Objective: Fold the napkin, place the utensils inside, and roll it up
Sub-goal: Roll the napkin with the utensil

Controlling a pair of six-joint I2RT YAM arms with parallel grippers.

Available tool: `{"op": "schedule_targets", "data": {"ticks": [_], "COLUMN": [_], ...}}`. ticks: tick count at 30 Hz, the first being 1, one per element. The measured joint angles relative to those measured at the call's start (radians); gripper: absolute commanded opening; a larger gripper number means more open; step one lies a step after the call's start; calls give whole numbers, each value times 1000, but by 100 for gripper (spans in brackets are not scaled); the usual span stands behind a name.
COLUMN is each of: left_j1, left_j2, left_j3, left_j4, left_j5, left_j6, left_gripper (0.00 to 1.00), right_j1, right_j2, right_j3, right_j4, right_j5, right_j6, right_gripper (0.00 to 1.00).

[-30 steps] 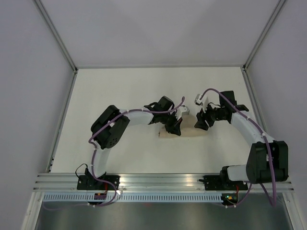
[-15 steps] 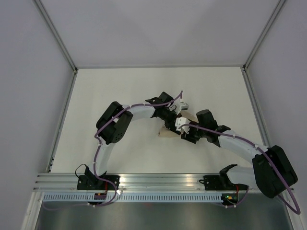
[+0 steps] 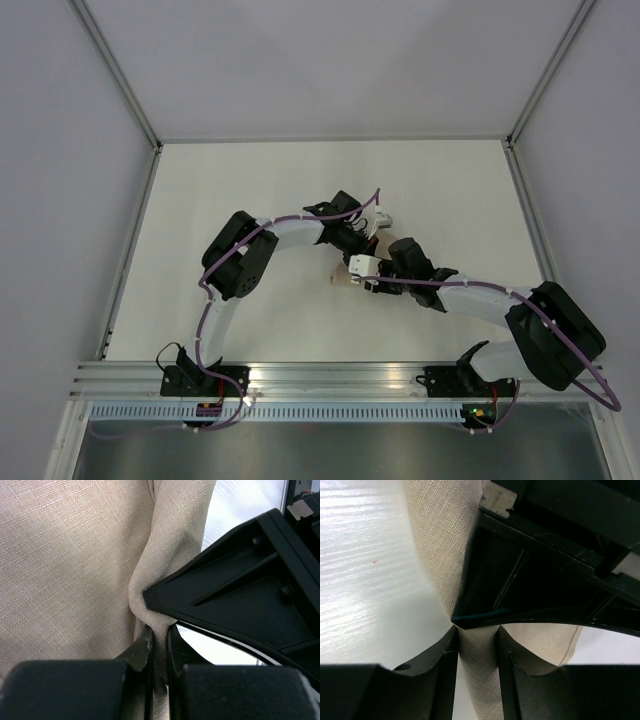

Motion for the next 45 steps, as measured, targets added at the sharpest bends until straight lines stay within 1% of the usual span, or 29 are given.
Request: {"op": "schedule_targets", "data": {"ticks": [1, 2, 4, 5, 6, 8, 10, 15, 20, 29, 35, 40, 42, 45], "left_j1": [0, 0, 2, 3, 4, 6, 12, 23, 37, 97, 126, 129, 127, 110], "left_j2": [0, 0, 0, 0, 0, -6, -16, -41, -96, -214, -348, -480, -535, -632], "left_j3": [0, 0, -1, -2, -2, -4, -11, -43, -106, -226, -365, -465, -509, -603], "left_j4": [0, 0, 2, 2, 1, -2, -1, 17, 35, 81, 194, 291, 344, 439], "left_j5": [0, 0, -3, 0, 3, 11, 3, -5, -46, -183, -293, -373, -407, -476], "left_j6": [0, 0, -3, -5, -6, -11, -13, -24, -56, -126, -181, -198, -198, -187], "left_gripper": [15, 26, 34, 43, 48, 57, 61, 63, 67, 69, 69, 67, 65, 67], "right_j1": [1, 2, 4, 4, 4, 4, 4, -5, -47, -155, -225, -273, -285, -299], "right_j2": [3, 5, 8, 10, 12, 16, 20, 32, 68, 204, 341, 478, 527, 584], "right_j3": [0, 0, 0, 0, 0, -1, 2, 25, 87, 282, 451, 612, 671, 739], "right_j4": [2, 4, 5, 5, 3, -6, -8, -39, -110, -349, -546, -732, -802, -883], "right_j5": [2, 6, 8, 8, 8, 5, 0, -26, -103, -289, -418, -515, -545, -572], "right_j6": [0, -3, -4, -4, -3, -4, -3, -4, -2, -27, -85, -131, -147, -164], "right_gripper": [35, 33, 27, 26, 23, 21, 18, 15, 15, 14, 13, 13, 13, 13]}}
